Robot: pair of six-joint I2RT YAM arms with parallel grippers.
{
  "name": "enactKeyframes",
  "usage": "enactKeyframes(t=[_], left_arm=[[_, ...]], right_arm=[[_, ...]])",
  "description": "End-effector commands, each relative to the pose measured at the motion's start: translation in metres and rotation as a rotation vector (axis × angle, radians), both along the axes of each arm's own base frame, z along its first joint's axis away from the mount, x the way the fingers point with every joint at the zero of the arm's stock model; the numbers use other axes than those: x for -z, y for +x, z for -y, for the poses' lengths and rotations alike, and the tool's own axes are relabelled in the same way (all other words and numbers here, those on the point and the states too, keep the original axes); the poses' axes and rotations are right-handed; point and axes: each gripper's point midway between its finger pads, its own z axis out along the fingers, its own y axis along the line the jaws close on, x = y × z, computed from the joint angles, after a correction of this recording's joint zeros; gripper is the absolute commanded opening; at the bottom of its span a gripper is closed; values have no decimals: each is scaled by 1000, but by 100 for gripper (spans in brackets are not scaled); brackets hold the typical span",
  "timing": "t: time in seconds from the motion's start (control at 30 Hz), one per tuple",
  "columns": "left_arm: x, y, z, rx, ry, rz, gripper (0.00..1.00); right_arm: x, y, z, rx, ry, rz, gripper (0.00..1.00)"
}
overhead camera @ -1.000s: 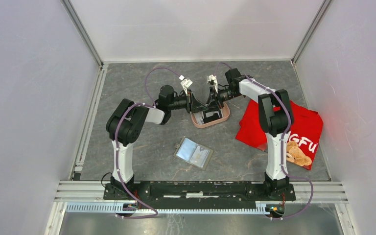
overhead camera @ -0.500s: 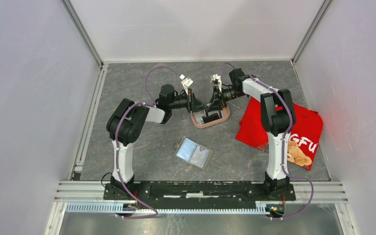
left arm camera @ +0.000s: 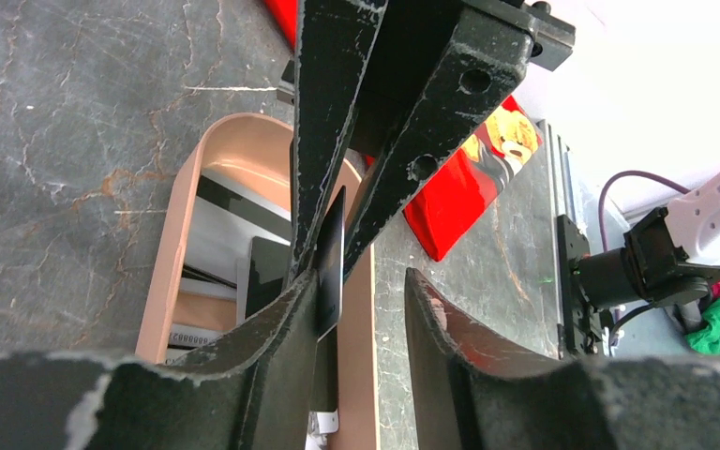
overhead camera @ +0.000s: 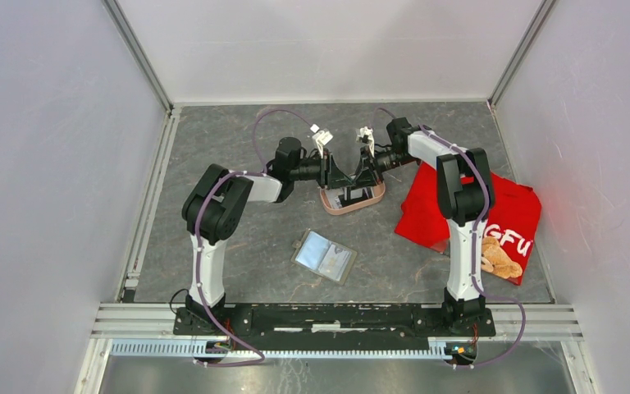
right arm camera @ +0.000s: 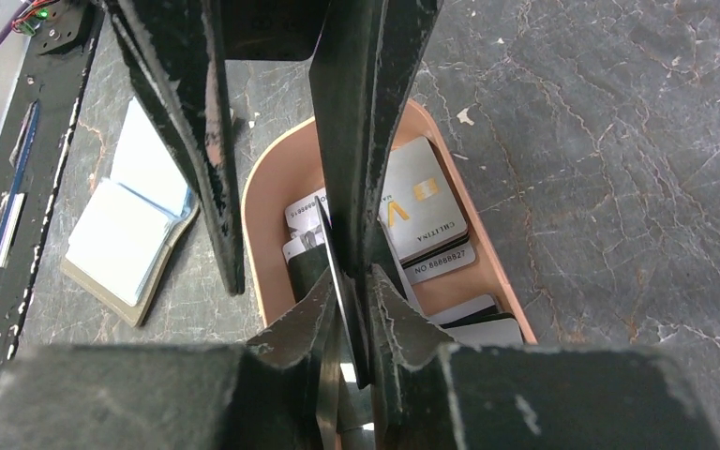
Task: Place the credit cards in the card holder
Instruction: Place the credit card in the storage box.
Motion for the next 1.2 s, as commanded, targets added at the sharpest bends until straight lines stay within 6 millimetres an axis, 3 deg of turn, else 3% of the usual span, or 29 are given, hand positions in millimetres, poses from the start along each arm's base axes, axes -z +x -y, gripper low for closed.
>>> enactKeyframes(t=[0.0,0.13,0.43,0.9,1.17], left_arm=[[8,-9,15,72,43,37,46],[9,-12,17,84,45,42,47],[15,-14,23,114,62,27,46],[0,-5,5,65,-30,6,31],[-2,0,-2,33,-48,-2,28]], right_arm=[[-15,8,-13,-14,63,47,19],[-13,10,-14,4,67,29,19],[-16,10,-18,8,103,5,33],[6,15,0,34,25,-1,26],[13,15,7,21,6,6,25]])
